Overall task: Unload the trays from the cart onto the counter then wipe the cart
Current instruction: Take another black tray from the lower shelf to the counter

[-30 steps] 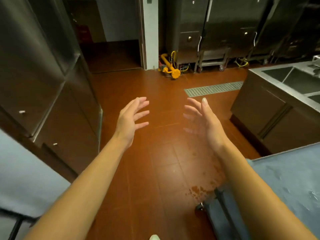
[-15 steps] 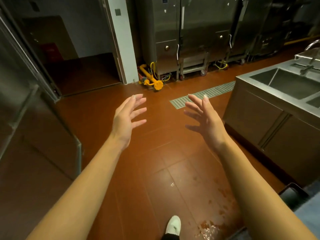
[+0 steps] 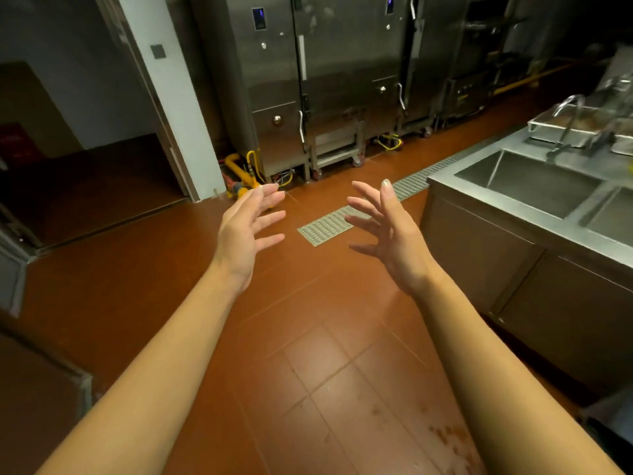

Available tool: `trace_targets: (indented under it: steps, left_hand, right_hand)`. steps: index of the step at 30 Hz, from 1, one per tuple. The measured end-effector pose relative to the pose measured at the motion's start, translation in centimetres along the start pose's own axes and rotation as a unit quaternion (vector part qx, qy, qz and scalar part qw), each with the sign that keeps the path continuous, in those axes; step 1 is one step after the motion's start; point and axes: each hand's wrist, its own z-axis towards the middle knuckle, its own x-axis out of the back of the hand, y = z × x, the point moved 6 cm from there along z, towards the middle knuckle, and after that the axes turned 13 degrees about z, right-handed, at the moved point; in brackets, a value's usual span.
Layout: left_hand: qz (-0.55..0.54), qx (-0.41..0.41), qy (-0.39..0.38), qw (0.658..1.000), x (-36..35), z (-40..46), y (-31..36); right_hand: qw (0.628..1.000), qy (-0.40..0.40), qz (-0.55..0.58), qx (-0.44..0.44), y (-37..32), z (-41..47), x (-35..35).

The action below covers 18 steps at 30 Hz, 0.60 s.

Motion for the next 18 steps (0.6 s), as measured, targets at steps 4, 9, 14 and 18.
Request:
trace_targets:
  steps: [4,9,14,18]
  left_hand:
    - [-0.023,-0.025,-0.069,0.997,-6.3,5.4,1.3]
    - [-0.055,-0.037,-0.172,0.983,-14.8,11.2,2.3]
    - [-0.054,-0.067,-0.265,0.96,-22.7,16.3,2.7]
    - [-0.072,-0.084,-0.344,0.933,-29.5,20.6,3.9]
  right_hand:
    - [0.998,0.062,-0.006,0.023,-2.2,2.4,4.8]
    - [0.989,0.145,-0.03,0.032,-3.5,4.8,11.1]
    - [0.968,0.241,-0.04,0.05,-4.2,6.5,16.5]
    - [0.943,0.323,-0.04,0.064,-5.4,7.5,20.8]
